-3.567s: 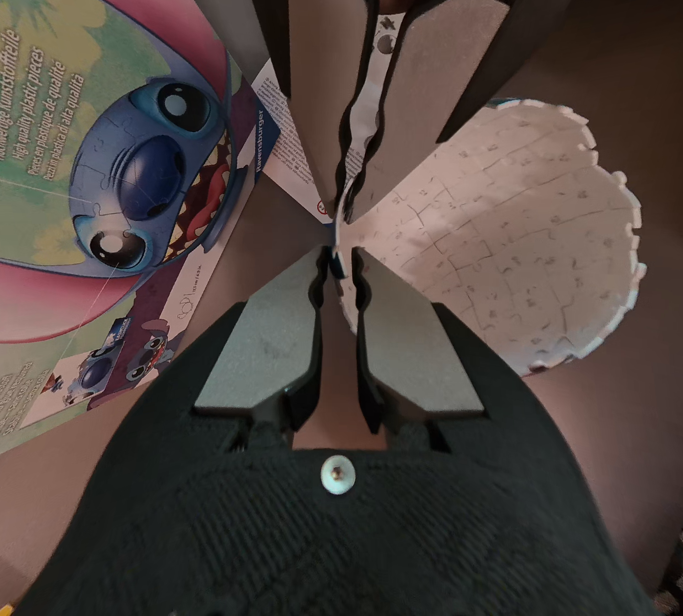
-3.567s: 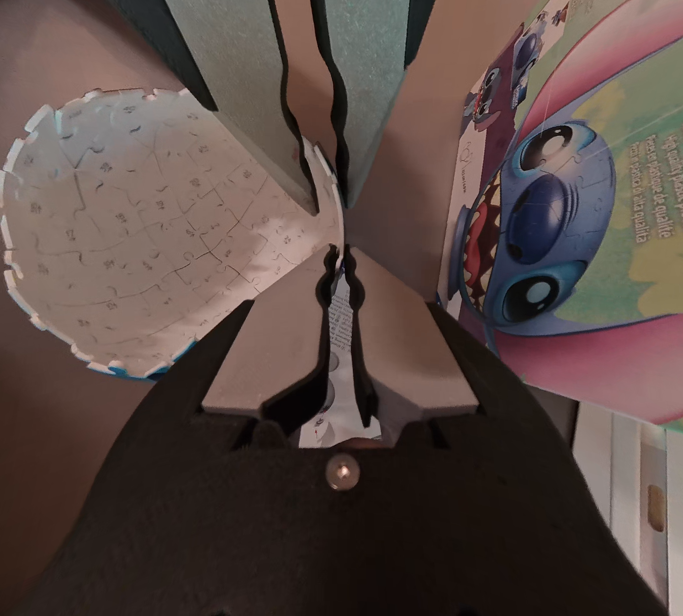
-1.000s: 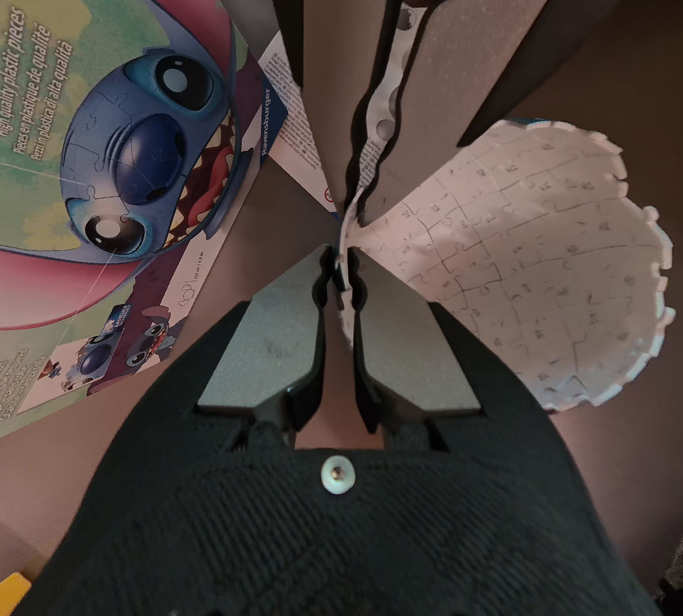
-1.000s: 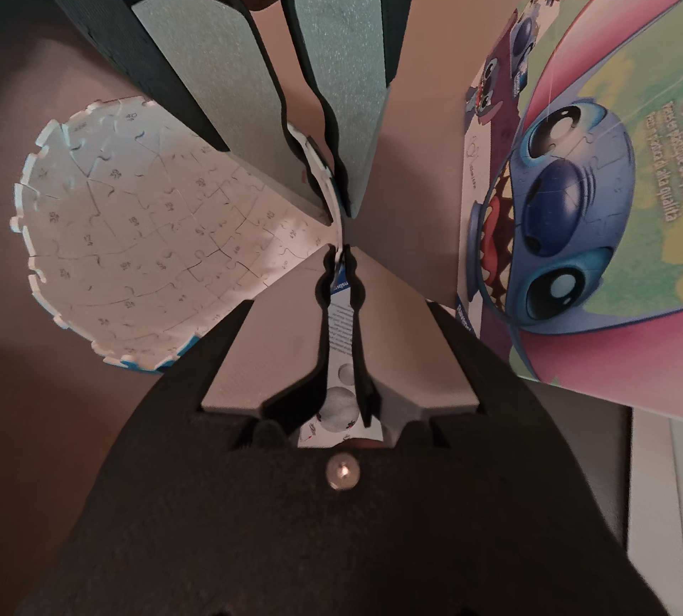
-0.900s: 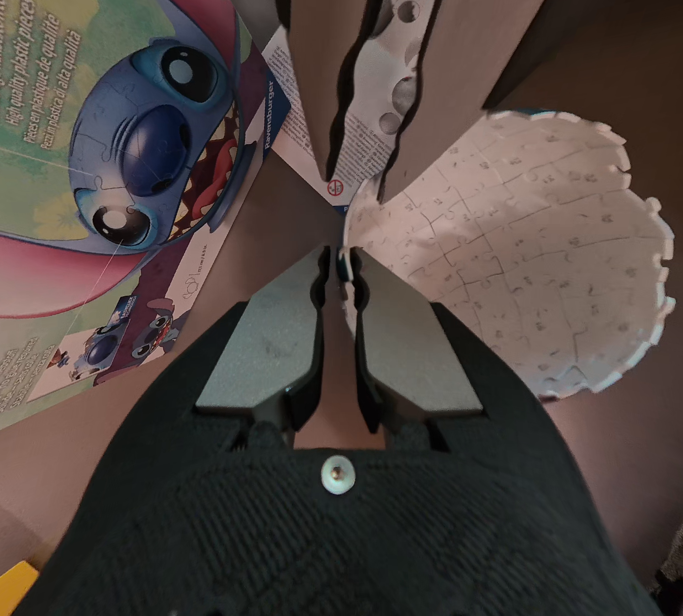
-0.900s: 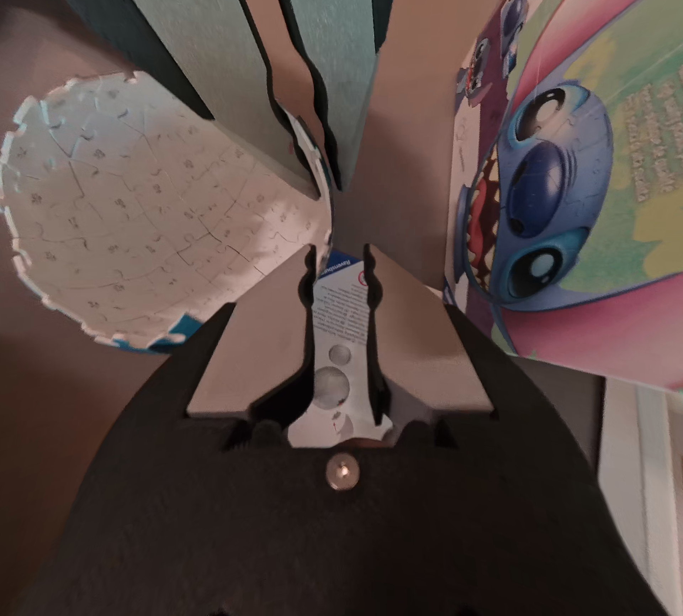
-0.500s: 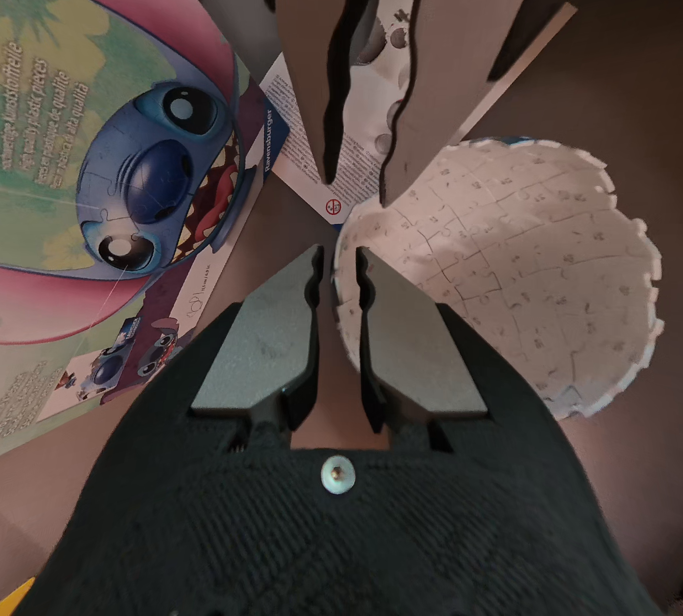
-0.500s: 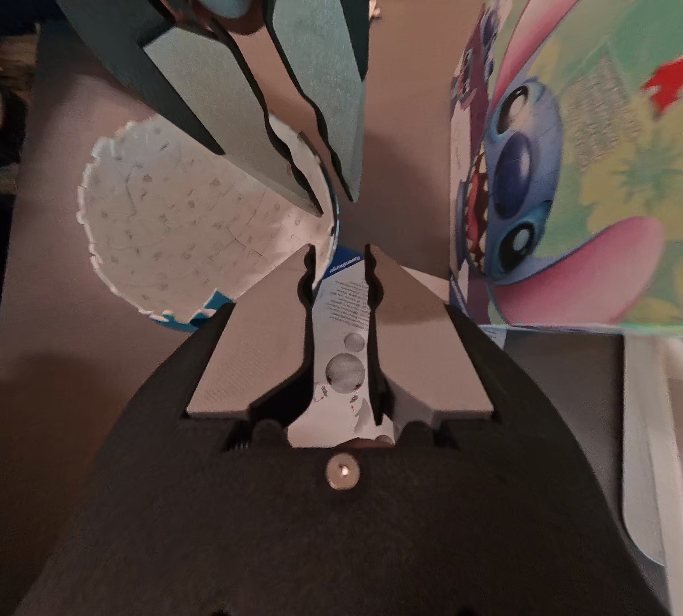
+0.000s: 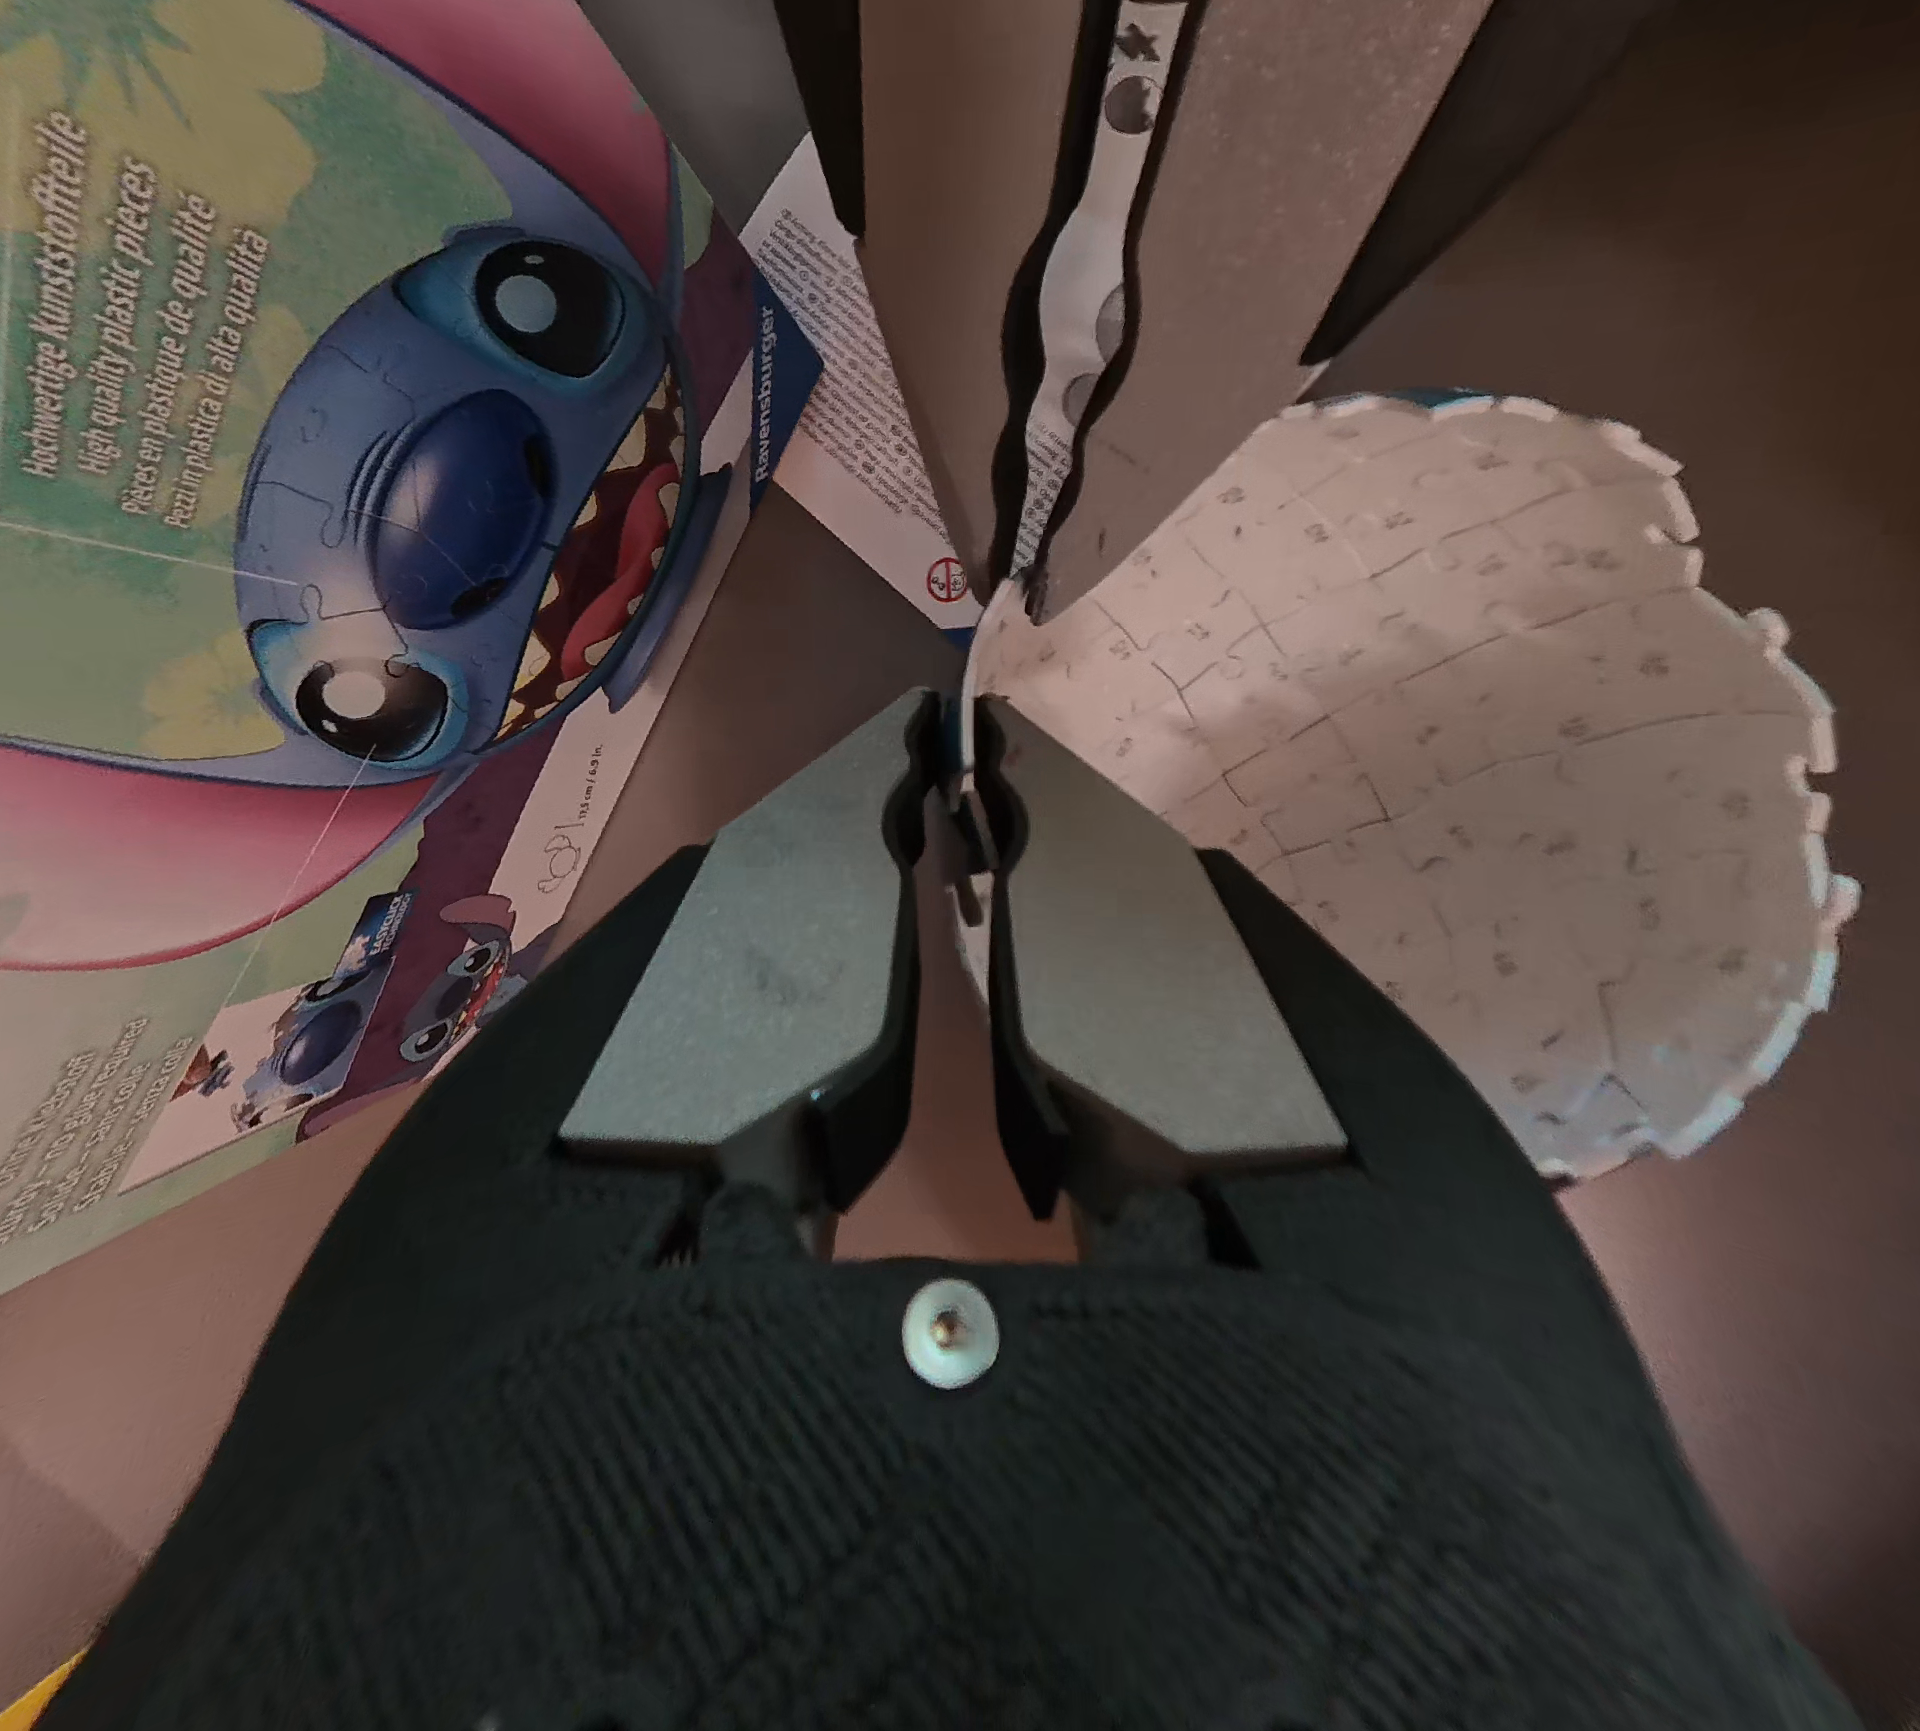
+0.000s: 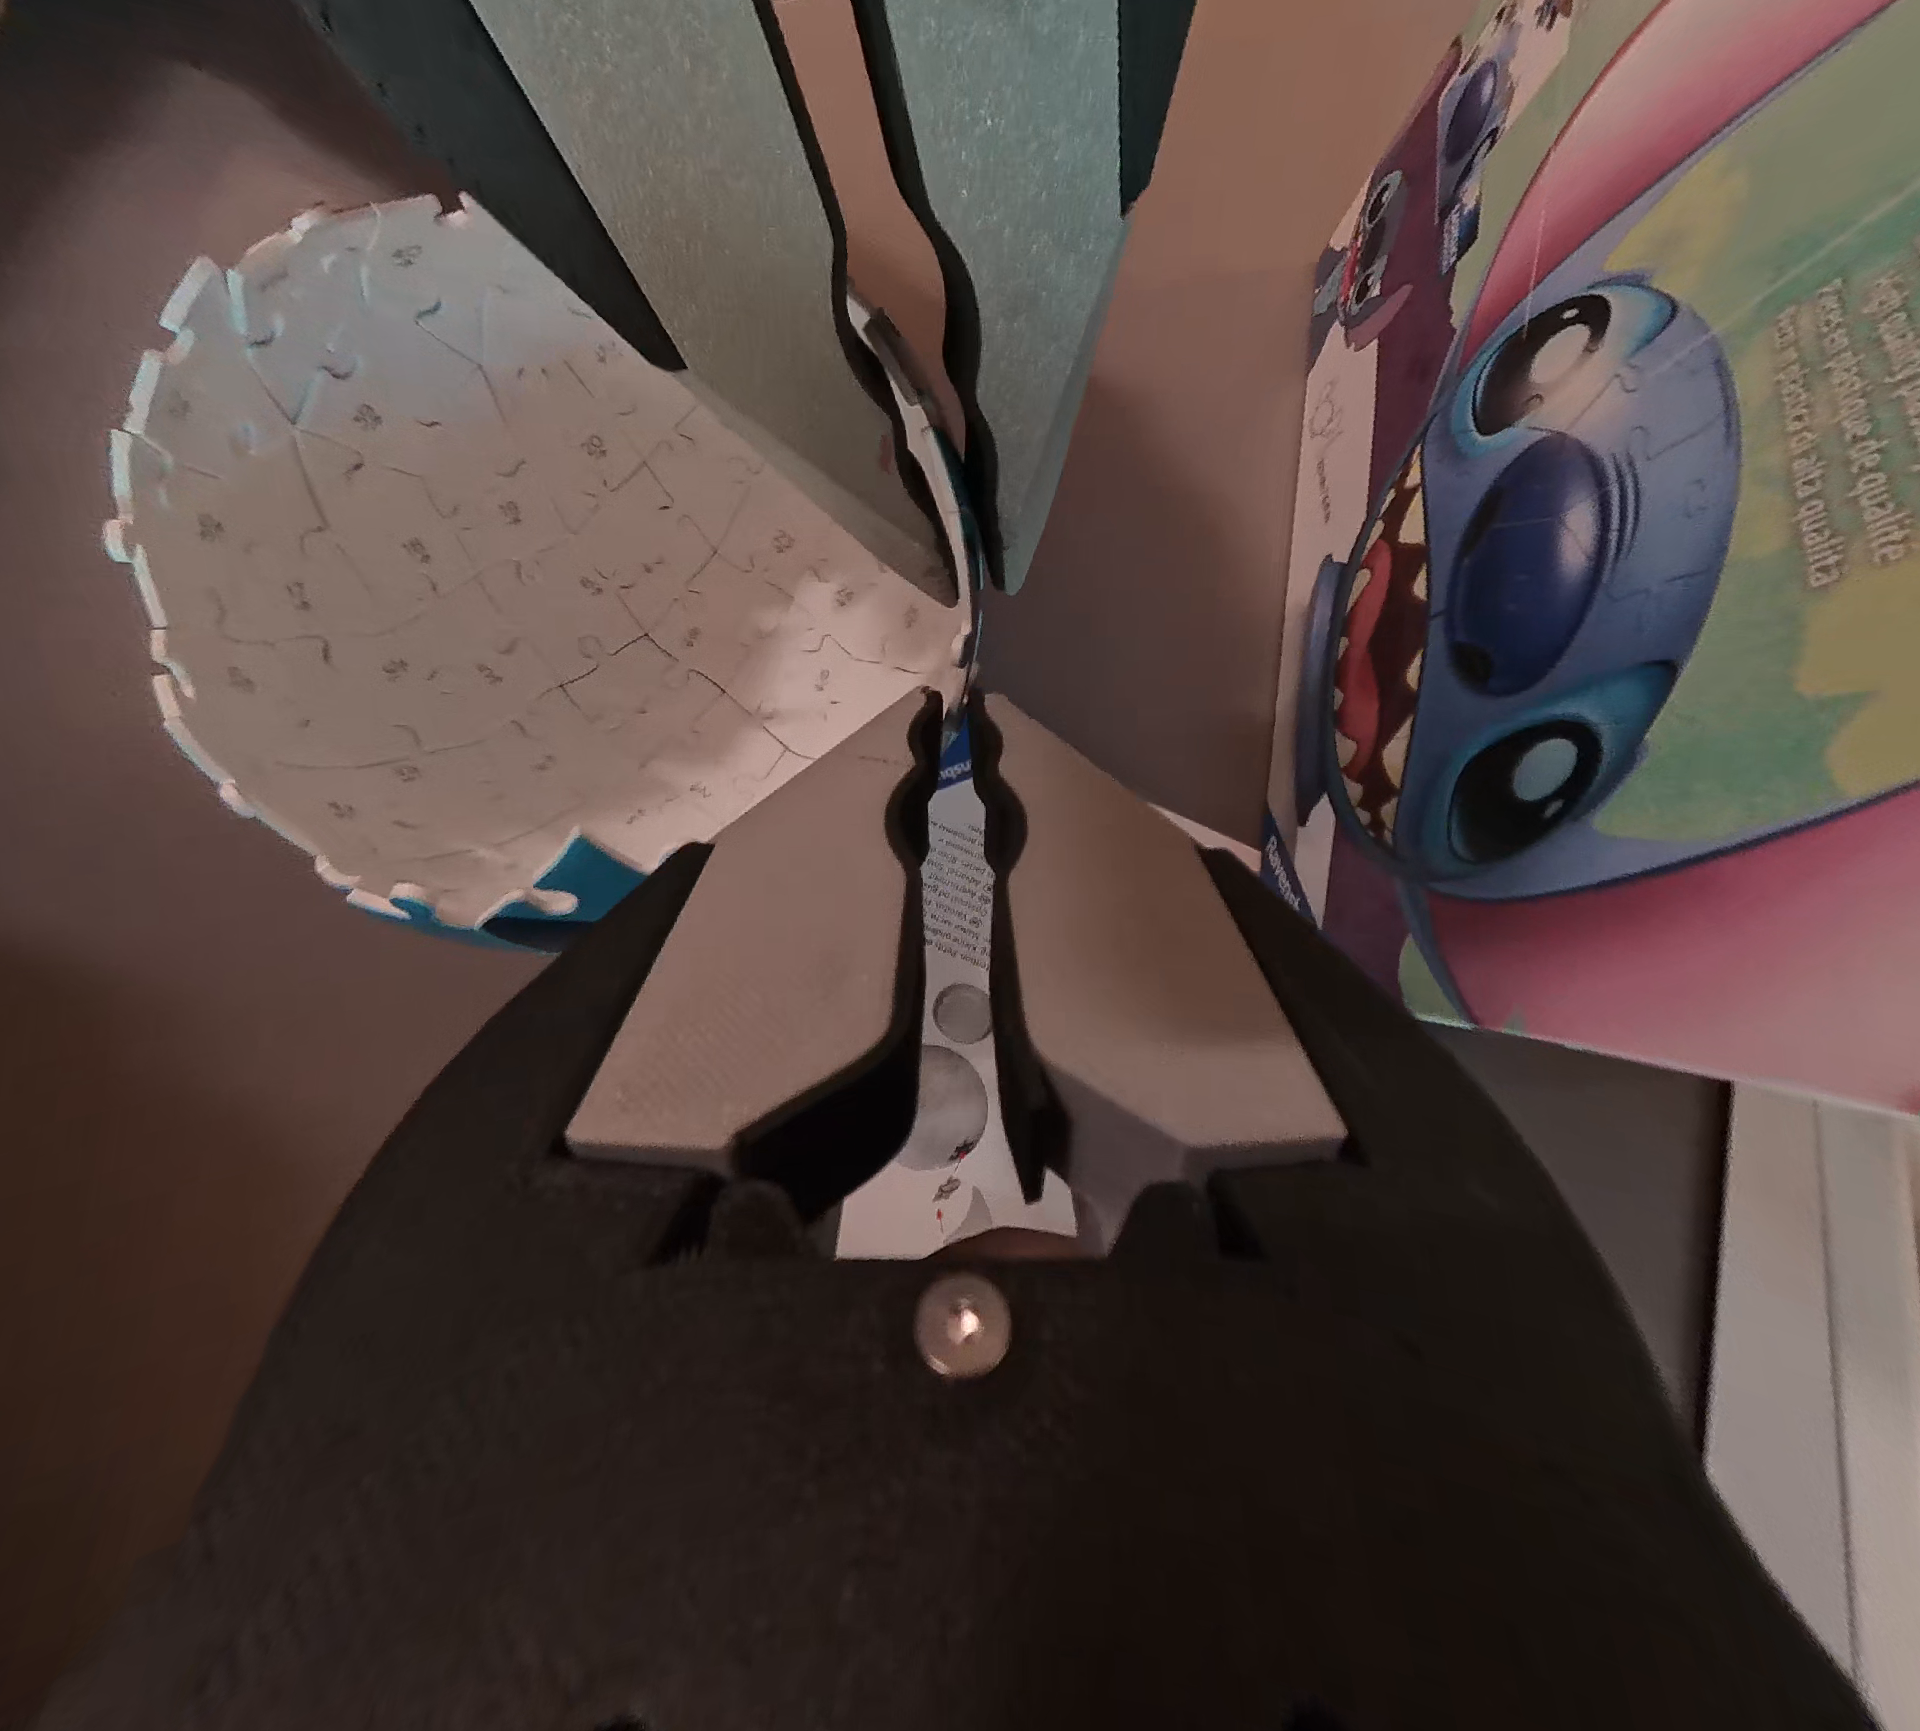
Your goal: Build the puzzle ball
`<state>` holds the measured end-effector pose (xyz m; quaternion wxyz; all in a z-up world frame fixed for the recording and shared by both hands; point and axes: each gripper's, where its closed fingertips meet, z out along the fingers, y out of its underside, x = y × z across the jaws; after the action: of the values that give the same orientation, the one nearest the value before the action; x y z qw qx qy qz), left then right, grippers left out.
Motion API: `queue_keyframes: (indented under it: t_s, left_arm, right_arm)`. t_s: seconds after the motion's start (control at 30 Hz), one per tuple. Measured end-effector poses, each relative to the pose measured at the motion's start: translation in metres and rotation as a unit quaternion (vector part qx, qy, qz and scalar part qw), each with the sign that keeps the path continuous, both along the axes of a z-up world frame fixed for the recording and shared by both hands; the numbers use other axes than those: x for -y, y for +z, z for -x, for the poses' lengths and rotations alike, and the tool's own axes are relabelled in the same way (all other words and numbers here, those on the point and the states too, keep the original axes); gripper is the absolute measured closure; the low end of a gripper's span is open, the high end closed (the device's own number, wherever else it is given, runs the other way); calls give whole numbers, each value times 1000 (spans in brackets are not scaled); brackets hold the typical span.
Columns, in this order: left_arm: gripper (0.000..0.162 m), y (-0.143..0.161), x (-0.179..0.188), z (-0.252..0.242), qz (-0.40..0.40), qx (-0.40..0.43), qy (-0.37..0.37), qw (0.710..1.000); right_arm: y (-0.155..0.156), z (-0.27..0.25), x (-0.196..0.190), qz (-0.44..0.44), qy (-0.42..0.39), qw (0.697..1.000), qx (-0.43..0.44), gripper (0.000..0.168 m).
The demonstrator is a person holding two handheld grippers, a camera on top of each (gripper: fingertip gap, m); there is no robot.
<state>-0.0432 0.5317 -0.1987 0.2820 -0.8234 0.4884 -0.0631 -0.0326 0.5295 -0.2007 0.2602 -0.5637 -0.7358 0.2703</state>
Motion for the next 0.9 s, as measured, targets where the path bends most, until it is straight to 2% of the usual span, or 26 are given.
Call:
queue_keyframes:
  t_s: [0.1,0.17,0.2,0.27,0.33,0.5,0.57,0.9]
  left_arm:
    - [160,0,1,0,1,2,-3,1000]
    - [159,0,2,0,4,4,-3,1000]
    - [159,1,2,-1,4,6,-2,1000]
    - [159,3,0,0,-3,4,1,1000]
    - [159,3,0,1,-4,1,4,1000]
    - [159,3,1,0,3,10,4,1000]
    - [159,3,1,0,2,9,4,1000]
    - [159,3,1,3,-1,2,7,1000]
  right_arm:
    - [0,0,0,16,0,1000,-6,166]
    - [1,1,-6,14,-15,1000,-10,149]
    - [2,0,-5,19,-12,1000,-10,148]
    - [3,0,-1,20,3,1000,-18,160]
    - [3,2,0,5,8,1000,-23,164]
    - [4,5,0,-13,15,999,-39,158]
    - [3,5,2,-21,23,999,-39,164]
    - [3,8,0,-78,31,994,-71,165]
